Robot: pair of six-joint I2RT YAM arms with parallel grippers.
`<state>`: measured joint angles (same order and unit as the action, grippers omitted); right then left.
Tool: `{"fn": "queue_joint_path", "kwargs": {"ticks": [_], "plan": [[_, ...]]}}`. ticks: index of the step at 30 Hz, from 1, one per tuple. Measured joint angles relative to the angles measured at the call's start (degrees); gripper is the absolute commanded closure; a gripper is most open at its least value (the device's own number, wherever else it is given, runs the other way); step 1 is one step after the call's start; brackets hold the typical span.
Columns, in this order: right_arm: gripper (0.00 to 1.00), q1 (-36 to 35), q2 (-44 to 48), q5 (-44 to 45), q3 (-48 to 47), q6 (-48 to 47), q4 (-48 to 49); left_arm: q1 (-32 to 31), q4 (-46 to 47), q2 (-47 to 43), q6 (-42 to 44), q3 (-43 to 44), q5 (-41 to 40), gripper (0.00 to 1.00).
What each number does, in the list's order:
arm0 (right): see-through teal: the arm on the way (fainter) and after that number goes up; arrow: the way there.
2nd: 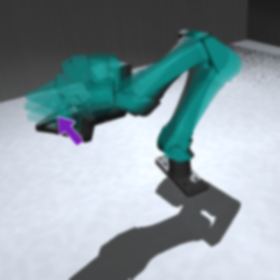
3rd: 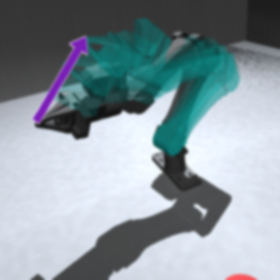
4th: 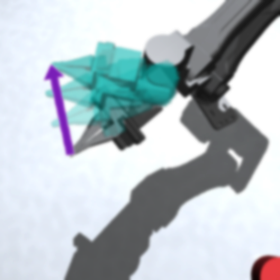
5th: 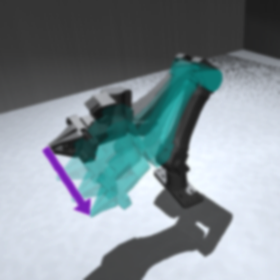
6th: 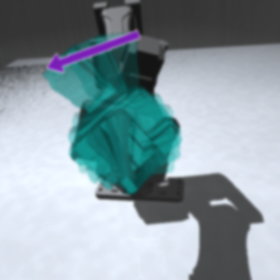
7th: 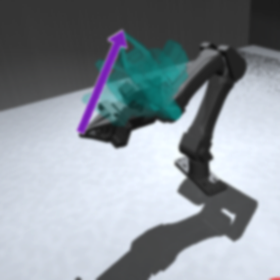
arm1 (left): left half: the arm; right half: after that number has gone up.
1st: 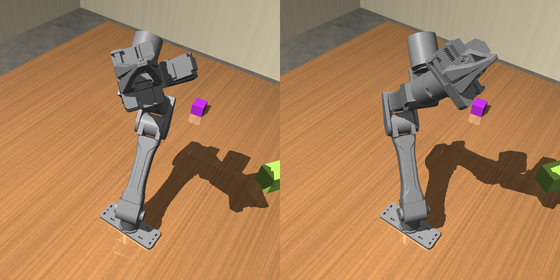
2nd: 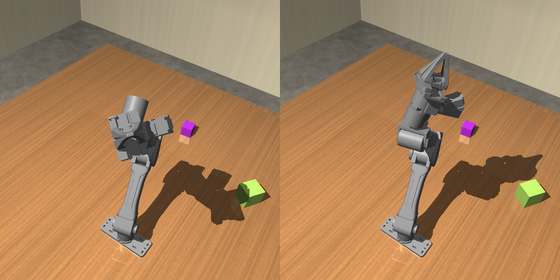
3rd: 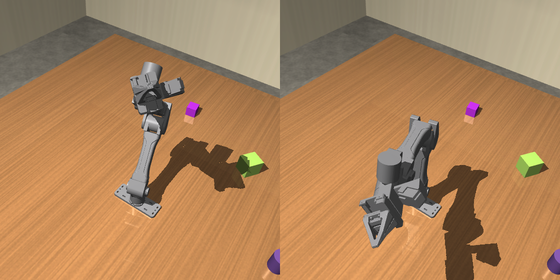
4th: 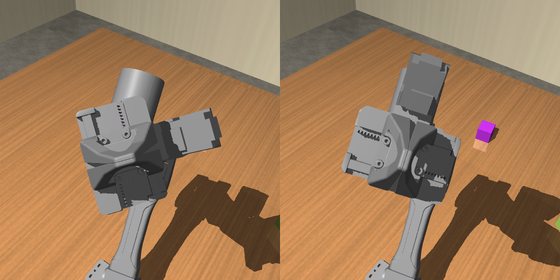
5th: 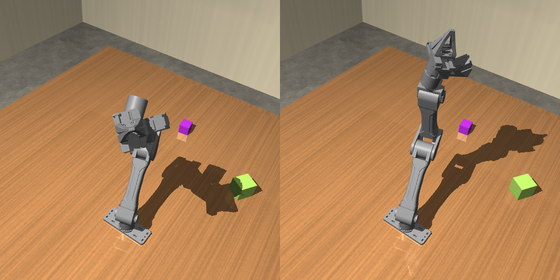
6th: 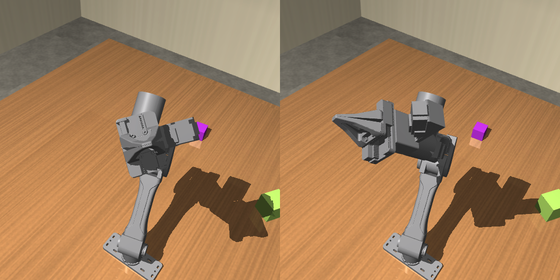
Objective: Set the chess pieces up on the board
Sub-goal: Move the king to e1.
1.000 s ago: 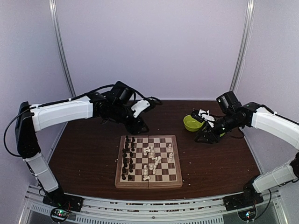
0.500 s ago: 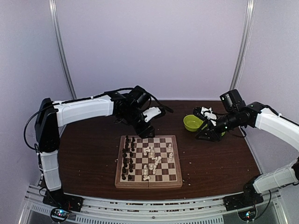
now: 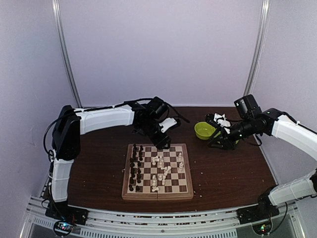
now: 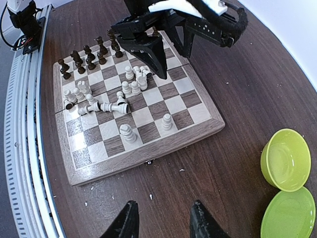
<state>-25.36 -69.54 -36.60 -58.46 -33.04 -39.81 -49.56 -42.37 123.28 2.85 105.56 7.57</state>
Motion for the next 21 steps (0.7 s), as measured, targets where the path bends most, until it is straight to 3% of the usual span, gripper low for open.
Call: {"fn": "queue_joint_path", "kwargs": {"ticks": [21], "plan": [[0.65,0.0,-0.31,0.46,-0.02,-0.2,-0.28,0.0,-2.23,1.11,-1.53,-3.58,0.2,0.44]]}}
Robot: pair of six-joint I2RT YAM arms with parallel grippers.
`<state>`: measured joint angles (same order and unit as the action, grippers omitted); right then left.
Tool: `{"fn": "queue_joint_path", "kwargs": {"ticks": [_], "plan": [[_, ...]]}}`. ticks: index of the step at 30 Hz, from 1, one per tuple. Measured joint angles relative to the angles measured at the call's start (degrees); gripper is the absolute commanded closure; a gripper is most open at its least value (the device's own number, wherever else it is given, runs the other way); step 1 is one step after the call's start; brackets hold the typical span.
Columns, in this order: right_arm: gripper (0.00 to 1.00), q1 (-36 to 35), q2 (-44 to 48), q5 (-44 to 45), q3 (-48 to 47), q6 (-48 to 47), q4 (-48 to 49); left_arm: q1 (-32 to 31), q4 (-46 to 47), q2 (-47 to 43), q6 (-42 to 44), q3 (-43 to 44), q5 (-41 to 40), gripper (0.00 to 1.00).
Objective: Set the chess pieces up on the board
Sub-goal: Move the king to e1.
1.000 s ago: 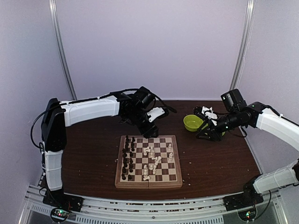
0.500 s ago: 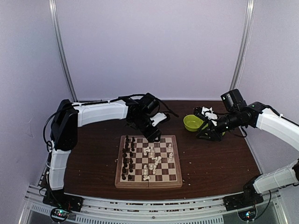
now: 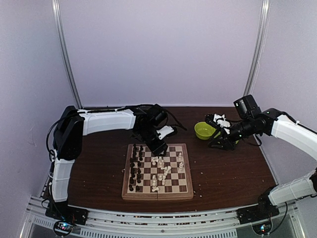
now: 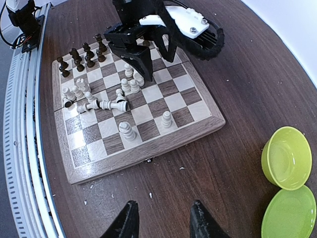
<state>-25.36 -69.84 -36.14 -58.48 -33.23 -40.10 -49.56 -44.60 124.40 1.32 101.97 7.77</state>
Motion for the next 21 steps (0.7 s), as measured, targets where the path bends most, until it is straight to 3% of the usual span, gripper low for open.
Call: {"fn": "queue_joint_path", "kwargs": {"ticks": [12,21], "plan": [[0.65,0.0,-0.61,0.0,0.0,-0.04,-0.37,-0.63,0.37,-1.09,0.22,-1.05,-0.02,0.44],[0.65,0.0,-0.68,0.09,0.0,-0.07,-0.39,-7.72,8.52,-8.46,5.57,-3.67,4.15,0.42]]}}
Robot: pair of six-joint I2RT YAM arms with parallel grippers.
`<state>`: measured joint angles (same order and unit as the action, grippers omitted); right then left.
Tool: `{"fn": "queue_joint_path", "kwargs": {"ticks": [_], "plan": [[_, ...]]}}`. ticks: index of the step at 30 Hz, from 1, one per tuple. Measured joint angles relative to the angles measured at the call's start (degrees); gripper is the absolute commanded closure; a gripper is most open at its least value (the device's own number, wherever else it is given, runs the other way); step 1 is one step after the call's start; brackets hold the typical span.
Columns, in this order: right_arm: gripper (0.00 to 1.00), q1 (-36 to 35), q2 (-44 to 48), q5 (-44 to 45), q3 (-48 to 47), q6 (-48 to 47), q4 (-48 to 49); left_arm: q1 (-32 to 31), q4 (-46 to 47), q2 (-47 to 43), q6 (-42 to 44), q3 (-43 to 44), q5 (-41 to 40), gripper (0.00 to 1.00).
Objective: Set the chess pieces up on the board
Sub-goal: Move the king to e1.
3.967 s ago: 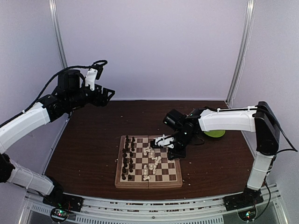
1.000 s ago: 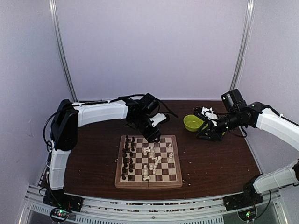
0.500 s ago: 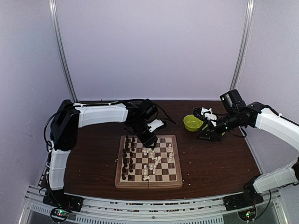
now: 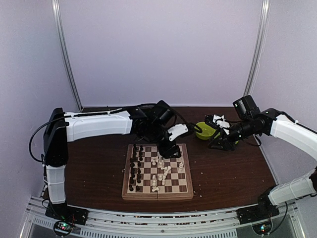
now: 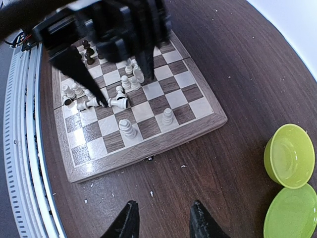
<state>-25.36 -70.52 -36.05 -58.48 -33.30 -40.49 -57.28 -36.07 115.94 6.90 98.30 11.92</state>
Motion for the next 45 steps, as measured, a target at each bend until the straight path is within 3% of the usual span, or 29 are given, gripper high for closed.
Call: {"fn": "queue_joint_path", "kwargs": {"ticks": [13,19,31,33,38,45], "plan": [[0.65,0.0,-0.59,0.04,0.0,0.0,-0.02,-1.66,1.33,4.39,1.86,1.18,6.36,0.45],[0.65,0.0,-0.66,0.07,0.0,-0.02,-0.02,-1.66,0.96,8.24,2.69,3.26,6.34,0.6],[0.65,0.0,-1.03,0.09,0.02,-0.74,-0.09,-1.66,-1.57,9.9,4.7,6.36,6.34,0.76],[0.65,0.0,-1.14,0.09,0.0,-0.92,-0.11,-1.66,-1.73,10.51,5.05,7.06,6.4,0.76],[0.65,0.0,-1.36,0.11,0.0,-1.03,-0.22,-1.66,-2.03,11.56,5.6,7.48,7.02,0.63],[0.65,0.0,-1.53,0.11,0.0,-1.07,-0.37,-1.66,-3.48,11.85,6.54,7.48,7.15,0.66]]}}
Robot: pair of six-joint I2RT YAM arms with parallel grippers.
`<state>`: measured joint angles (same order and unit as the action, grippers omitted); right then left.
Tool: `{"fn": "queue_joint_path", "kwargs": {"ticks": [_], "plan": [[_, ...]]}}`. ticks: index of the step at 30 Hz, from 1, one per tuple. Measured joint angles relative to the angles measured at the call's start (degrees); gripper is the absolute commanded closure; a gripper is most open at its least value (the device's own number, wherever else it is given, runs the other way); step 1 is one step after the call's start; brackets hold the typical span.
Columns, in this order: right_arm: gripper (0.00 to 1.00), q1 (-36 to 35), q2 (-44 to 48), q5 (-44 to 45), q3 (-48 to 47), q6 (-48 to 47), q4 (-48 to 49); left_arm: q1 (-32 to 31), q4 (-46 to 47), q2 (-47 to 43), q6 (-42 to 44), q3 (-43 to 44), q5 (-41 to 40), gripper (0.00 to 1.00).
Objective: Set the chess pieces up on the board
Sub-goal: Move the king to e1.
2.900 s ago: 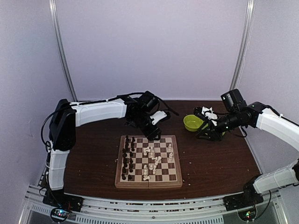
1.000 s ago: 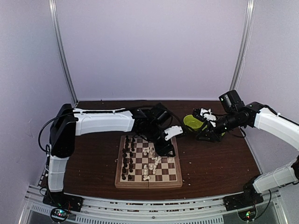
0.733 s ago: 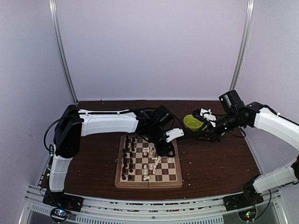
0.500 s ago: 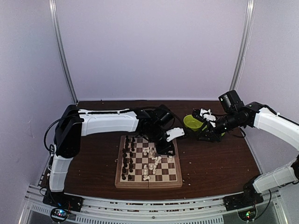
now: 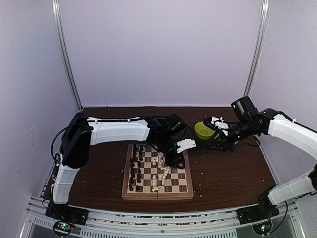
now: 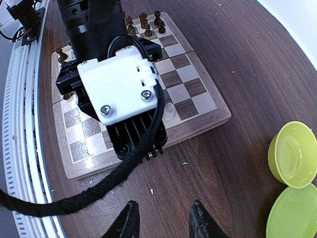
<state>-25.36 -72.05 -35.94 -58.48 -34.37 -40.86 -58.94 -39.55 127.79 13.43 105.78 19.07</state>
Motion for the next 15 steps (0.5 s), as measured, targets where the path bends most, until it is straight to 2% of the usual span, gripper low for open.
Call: {"fn": "queue_joint_path", "kwargs": {"ticks": [7,15], "plan": [[0.65,0.0,0.0,0.02,0.0,-0.02,-0.11,0.0,-1.66,0.22,1.46,0.07,-0.61,0.77],[0.65,0.0,-0.02,0.02,0.0,-0.02,-0.13,0.0,-2.62,1.6,2.25,2.29,-1.79,0.83]]}}
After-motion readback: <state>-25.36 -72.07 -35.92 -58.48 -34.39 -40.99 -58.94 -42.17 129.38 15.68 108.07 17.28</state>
